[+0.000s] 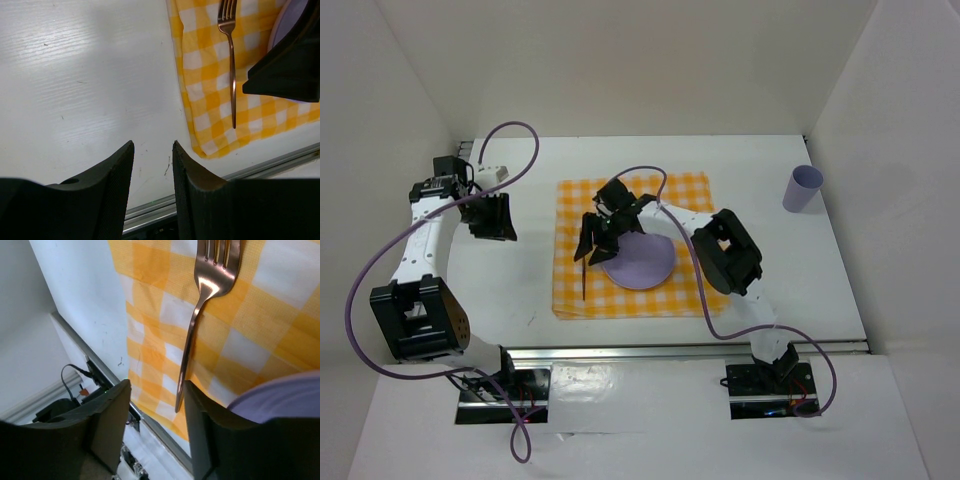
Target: Set the dinner table for one person
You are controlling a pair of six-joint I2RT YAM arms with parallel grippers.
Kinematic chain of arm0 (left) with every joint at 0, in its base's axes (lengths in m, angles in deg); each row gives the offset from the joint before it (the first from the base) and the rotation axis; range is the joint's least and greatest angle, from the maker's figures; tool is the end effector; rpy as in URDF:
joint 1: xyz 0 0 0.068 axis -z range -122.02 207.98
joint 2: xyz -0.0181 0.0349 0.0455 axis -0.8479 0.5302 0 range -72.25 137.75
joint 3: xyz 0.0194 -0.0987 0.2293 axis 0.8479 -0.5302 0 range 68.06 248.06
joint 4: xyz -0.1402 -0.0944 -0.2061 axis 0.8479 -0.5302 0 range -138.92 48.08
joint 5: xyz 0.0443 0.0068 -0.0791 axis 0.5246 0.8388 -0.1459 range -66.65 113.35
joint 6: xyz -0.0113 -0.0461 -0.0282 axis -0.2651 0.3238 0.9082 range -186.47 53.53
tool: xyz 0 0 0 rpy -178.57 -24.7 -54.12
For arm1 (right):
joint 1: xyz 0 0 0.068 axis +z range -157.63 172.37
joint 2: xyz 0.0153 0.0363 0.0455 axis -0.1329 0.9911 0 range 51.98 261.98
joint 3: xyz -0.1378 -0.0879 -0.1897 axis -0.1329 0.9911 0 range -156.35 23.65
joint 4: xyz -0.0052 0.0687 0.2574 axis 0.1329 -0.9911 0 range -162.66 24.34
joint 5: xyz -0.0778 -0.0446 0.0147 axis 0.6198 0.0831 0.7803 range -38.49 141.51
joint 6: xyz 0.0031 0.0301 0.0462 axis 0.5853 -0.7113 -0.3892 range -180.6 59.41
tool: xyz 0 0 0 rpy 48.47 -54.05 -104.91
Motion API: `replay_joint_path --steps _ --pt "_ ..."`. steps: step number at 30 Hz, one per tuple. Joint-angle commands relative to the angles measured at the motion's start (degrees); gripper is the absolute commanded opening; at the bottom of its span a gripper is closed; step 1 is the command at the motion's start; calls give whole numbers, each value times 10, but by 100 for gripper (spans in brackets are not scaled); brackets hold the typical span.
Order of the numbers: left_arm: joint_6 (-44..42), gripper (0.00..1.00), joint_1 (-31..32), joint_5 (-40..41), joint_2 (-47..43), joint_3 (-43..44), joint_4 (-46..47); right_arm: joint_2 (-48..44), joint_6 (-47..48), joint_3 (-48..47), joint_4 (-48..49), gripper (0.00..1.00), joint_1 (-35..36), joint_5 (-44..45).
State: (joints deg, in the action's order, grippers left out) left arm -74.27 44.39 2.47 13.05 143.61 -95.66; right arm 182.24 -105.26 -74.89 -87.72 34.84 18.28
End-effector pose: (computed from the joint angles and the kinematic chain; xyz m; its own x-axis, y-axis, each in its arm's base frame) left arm 0.3005 0.0588 0.2726 -0.8706 -0.0801 -0.4855 0.0537 0.9653 -0.2555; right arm 0.3418 0.3410 0.1317 -0.9881 -0.1077 -0.1094 -0.1534 0.6662 0.7298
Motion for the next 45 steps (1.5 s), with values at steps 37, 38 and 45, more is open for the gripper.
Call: replay_joint_path --steps 37,38,45 --pt "-15 43 -14 -15 23 -39 40 -273 -31 6 -200 95 -632 411" --pt "-15 43 -20 -20 23 -34 40 -273 -42 23 -176 93 -632 411" --pt "-15 42 -30 -21 51 -29 40 -232 -67 20 -161 87 -632 430"
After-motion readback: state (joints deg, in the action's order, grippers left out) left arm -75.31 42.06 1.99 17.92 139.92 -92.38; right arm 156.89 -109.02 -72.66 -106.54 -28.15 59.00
